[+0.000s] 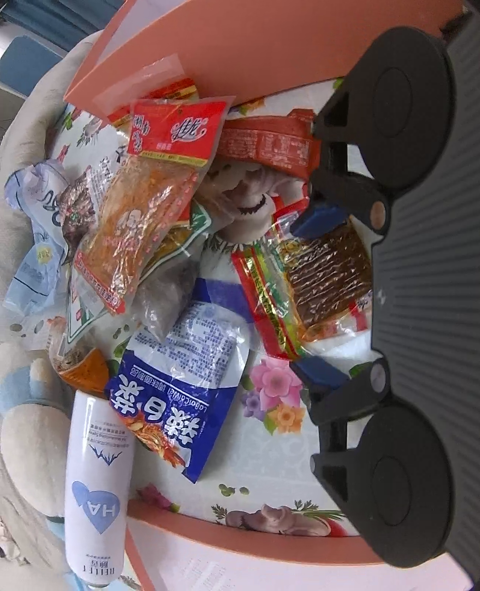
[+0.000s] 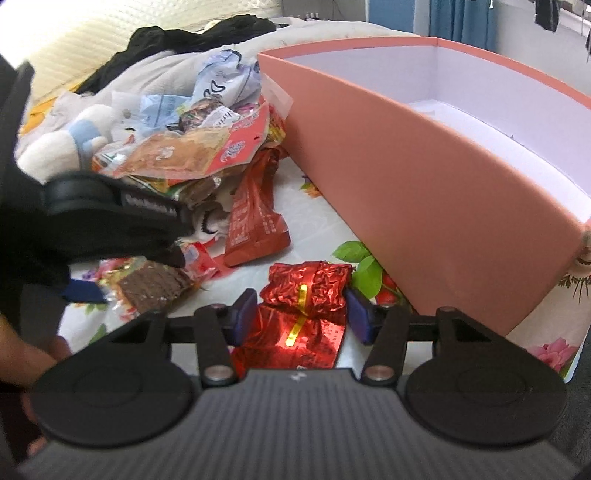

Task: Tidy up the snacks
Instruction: 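Grasp the red foil candy with the right tool while the left tool grasps a brown strip snack packet, then carry both held snacks up and over the open orange box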

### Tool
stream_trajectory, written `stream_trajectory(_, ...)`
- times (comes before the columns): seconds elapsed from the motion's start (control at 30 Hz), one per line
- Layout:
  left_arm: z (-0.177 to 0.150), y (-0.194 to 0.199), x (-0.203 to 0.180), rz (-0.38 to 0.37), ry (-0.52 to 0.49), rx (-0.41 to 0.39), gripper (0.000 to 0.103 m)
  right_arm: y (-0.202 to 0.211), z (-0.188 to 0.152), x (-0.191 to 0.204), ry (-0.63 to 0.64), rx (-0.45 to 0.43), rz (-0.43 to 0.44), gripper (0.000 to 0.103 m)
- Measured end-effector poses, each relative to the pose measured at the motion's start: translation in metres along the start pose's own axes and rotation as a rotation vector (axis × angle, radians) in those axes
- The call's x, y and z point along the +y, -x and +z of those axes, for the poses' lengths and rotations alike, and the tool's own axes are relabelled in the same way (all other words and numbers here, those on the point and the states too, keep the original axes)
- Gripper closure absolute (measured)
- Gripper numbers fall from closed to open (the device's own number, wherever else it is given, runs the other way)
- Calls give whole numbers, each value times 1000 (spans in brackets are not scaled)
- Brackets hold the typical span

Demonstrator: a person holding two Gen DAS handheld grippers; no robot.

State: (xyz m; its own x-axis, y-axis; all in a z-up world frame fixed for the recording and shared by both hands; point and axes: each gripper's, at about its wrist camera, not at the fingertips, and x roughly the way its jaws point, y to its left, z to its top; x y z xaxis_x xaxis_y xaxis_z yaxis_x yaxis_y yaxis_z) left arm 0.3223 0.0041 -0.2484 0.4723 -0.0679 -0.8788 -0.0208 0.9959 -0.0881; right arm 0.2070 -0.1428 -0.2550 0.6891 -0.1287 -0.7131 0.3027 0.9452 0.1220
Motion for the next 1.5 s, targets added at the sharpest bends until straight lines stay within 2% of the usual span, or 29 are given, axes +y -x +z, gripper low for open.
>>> stream_trajectory(0.13, -10, 8, 5, 19, 10, -28, 52, 8, -1, -3, 54, -10, 45, 48)
stream_trajectory(0.2, -14, 13, 10, 24, 19, -35, 67, 12, -3, -5, 79, -5, 67, 48)
stream_trajectory(0.27, -19, 19, 15, 34, 18, -45, 88, 15, -4, -8, 98, -2, 88, 48)
stream_trajectory(0.37, -29, 27, 22, 25, 30, -51, 93, 24, -4, -13, 127, -15, 121, 48)
stream_trajectory(0.67, -62, 55, 40, -63, 113, -86, 96, 49, -11, -30, 219, -48, 244, 48)
stream_trajectory(0.93, -90, 83, 64, -109, 207, -106, 96, 61, -22, -30, 344, -45, 290, 48)
stream_trajectory(1.07, -97, 99, 71, -127, 222, -113, 97, 63, -20, -30, 354, -22, 316, 48)
stream_trajectory(1.23, -99, 126, 72, -155, 222, -160, 97, 71, -12, -26, 339, -20, 345, 48)
stream_trajectory(1.5, -101, 165, 51, -190, 205, -233, 100, 98, 2, -36, 304, -58, 373, 48)
